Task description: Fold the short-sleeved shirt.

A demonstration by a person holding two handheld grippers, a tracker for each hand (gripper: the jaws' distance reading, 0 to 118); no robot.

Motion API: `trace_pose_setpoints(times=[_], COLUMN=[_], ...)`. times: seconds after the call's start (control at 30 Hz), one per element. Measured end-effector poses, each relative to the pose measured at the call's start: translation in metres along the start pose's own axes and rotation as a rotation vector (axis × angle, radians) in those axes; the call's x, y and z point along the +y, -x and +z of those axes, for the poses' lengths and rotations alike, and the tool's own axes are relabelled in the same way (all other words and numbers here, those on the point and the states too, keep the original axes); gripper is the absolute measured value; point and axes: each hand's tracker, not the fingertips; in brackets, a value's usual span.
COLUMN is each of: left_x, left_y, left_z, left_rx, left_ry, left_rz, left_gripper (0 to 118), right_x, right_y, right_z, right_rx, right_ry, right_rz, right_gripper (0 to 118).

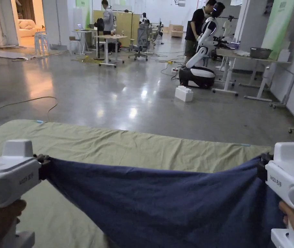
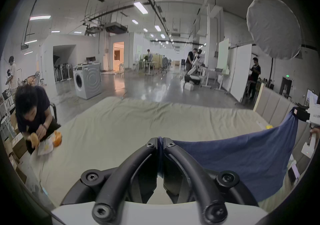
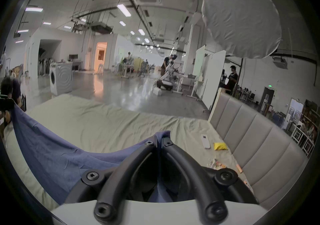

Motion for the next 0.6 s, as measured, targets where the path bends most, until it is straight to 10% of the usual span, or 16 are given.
trace_pose_setpoints(times=[0.6], left_x=[0.210], left_y=[-0.050], left_z=[-0.076], left_rx=[0.018], left_ry=[-0.157], left_rz=[-0.054], left_gripper=[5], right_x=[0.171], right_y=[-0.047], right_z=[-0.036], right_rx=[-0.171], right_ry=[-0.195], right_rz=[-0.019], right_gripper=[3])
